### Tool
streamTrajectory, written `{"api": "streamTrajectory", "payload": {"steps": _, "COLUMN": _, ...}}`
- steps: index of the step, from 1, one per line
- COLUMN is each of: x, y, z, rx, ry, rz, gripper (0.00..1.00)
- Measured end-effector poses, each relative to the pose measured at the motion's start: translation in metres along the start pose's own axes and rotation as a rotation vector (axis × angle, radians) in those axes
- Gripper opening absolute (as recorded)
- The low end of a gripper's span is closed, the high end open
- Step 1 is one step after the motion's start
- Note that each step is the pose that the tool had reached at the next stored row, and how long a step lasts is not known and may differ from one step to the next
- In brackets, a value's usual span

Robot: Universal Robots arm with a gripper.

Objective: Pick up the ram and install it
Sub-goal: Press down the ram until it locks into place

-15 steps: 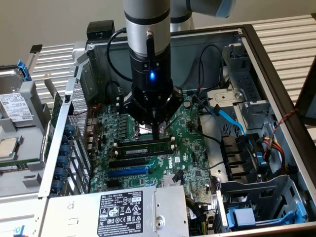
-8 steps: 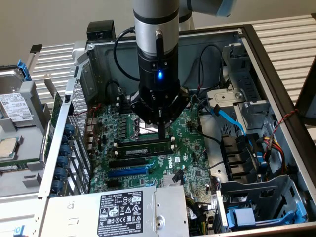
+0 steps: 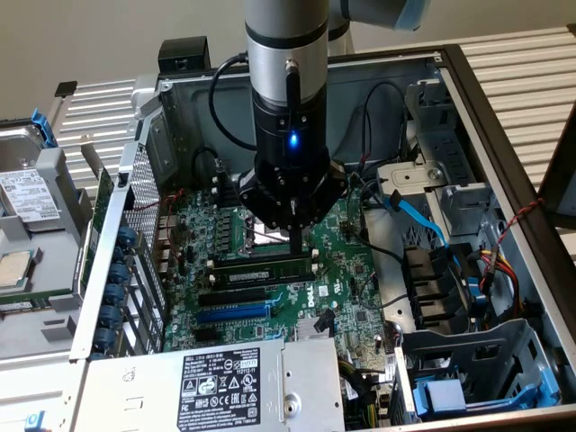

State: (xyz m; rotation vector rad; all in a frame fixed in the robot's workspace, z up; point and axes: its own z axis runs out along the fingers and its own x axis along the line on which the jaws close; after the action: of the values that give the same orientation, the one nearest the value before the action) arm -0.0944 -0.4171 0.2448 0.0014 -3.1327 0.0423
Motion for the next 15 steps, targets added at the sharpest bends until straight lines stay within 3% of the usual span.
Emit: {"api": "streamTrajectory", "payload": {"steps": 15, "x": -0.0011, "y": 0.0003, "z": 0.0110, "rx": -0.0005, "ry": -0.0004, "rz": 0.000, "gripper": 0.11}}
